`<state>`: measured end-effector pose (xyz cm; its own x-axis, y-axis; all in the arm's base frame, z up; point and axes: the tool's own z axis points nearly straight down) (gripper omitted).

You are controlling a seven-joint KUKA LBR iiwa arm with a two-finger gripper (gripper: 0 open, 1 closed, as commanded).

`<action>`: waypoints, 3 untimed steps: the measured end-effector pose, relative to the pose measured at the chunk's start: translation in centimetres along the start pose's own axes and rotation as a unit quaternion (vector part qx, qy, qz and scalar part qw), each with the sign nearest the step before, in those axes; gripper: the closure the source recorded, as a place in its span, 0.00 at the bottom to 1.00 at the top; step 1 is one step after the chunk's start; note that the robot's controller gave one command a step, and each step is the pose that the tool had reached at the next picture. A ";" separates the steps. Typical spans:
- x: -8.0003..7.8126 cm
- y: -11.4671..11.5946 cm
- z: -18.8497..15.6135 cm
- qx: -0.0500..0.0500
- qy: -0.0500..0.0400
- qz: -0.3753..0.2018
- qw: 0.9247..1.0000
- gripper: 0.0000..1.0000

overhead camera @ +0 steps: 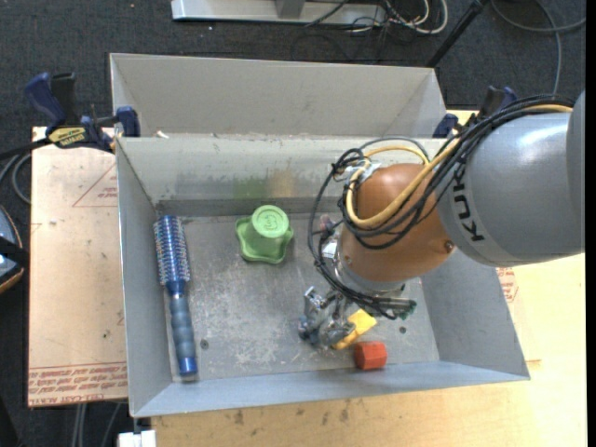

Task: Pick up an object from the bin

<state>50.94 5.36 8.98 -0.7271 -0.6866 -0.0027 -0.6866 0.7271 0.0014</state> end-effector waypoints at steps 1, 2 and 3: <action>-0.2 -0.4 -10.7 0.003 -0.003 -0.067 0.998 1.00; 2.0 -0.9 -5.1 -0.001 0.002 -0.032 0.999 1.00; 1.3 -1.8 -9.2 0.001 -0.001 -0.227 0.974 1.00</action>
Offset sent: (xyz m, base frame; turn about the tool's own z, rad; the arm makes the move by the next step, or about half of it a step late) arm 0.0014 -0.0028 0.1036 -0.1376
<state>51.18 3.13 18.15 -0.3486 -0.9373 -0.0039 -0.9373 0.3486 -0.0032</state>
